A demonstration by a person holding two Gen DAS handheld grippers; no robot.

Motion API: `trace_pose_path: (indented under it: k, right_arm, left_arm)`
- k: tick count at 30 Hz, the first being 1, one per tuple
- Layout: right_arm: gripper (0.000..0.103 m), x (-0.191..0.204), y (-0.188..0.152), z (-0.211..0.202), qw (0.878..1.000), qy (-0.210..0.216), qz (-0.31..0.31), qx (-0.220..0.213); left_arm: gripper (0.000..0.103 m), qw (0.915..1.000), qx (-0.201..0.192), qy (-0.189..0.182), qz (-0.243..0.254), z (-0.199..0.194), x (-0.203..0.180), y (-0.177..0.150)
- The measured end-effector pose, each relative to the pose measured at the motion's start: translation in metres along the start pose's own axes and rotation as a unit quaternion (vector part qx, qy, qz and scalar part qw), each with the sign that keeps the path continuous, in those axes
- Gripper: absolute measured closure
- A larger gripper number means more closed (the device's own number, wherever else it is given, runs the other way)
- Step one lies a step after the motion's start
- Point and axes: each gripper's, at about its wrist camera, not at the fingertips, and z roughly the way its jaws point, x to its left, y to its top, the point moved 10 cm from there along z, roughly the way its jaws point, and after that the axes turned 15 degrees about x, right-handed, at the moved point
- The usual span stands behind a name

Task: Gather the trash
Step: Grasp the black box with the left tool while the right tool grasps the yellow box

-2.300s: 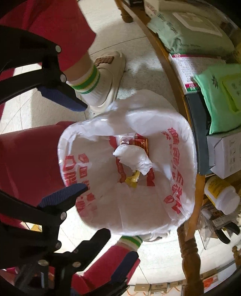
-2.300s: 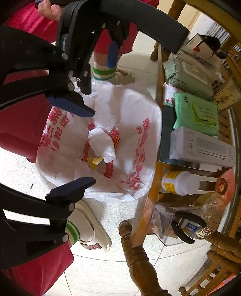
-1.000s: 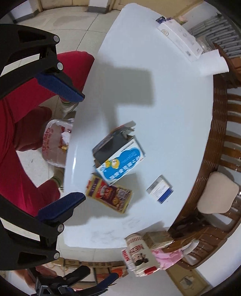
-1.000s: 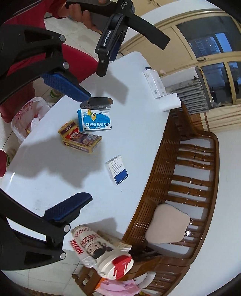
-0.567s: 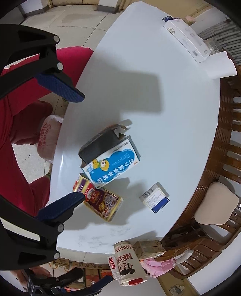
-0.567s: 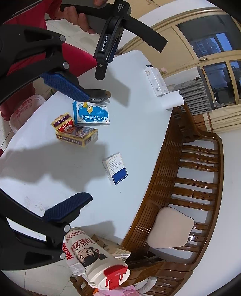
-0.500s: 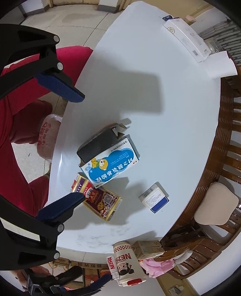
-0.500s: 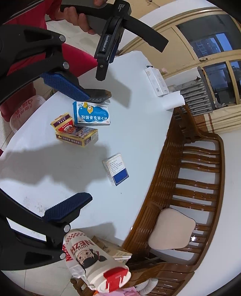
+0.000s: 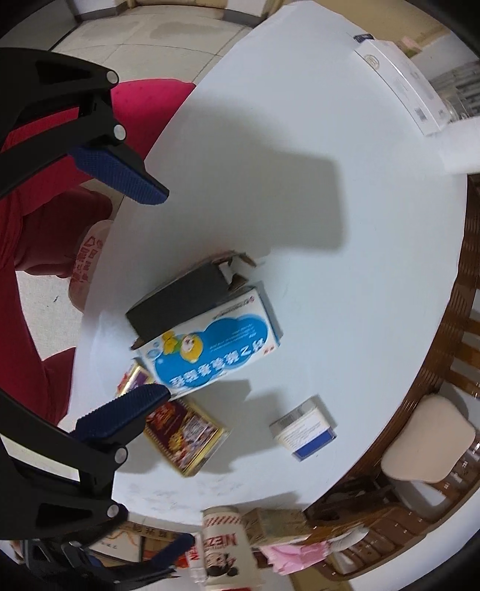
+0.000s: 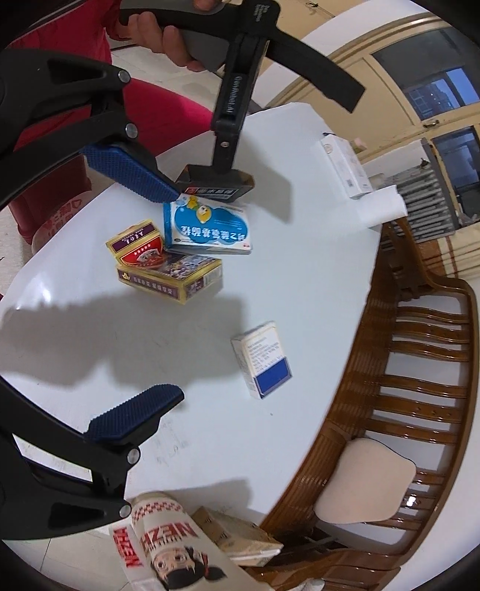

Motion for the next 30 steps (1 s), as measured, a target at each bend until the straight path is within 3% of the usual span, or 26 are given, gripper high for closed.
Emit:
trace_pose_path:
  k: [10,12,14,23,28,30]
  right_arm:
    - [0.007,-0.003,-0.001,0.048,0.999,0.018,0.002,0.035]
    - [0.007,-0.004,-0.001,0.055,0.999,0.016,0.001,0.040]
    - [0.007,-0.007,0.000,0.063,0.999,0.000,-0.001,0.044]
    - [0.008,-0.007,0.003,0.082,0.999,0.009,0.000,0.046]
    - [0.030,-0.004,0.004,0.091,0.999,0.011,-0.004,0.052]
    - [0.044,-0.001,0.004,0.094,0.998,0.017,-0.006,0.055]
  left_arm:
    - [0.008,0.9986,0.002,-0.018,-0.049,0.020,0.015,0.010]
    - [0.012,0.9984,0.005,-0.020,-0.052,0.024,0.016,0.010]
    - [0.026,0.9982,0.011,-0.019,-0.056,0.030,0.017,0.011]
    - [0.043,0.9970,0.035,-0.038,-0.058,0.047,0.013,0.010]
    - [0.050,0.9969,0.040,-0.043,-0.053,0.049,0.013,0.006]
    - [0.055,0.9970,0.039,-0.043,-0.050,0.048,0.013,0.006]
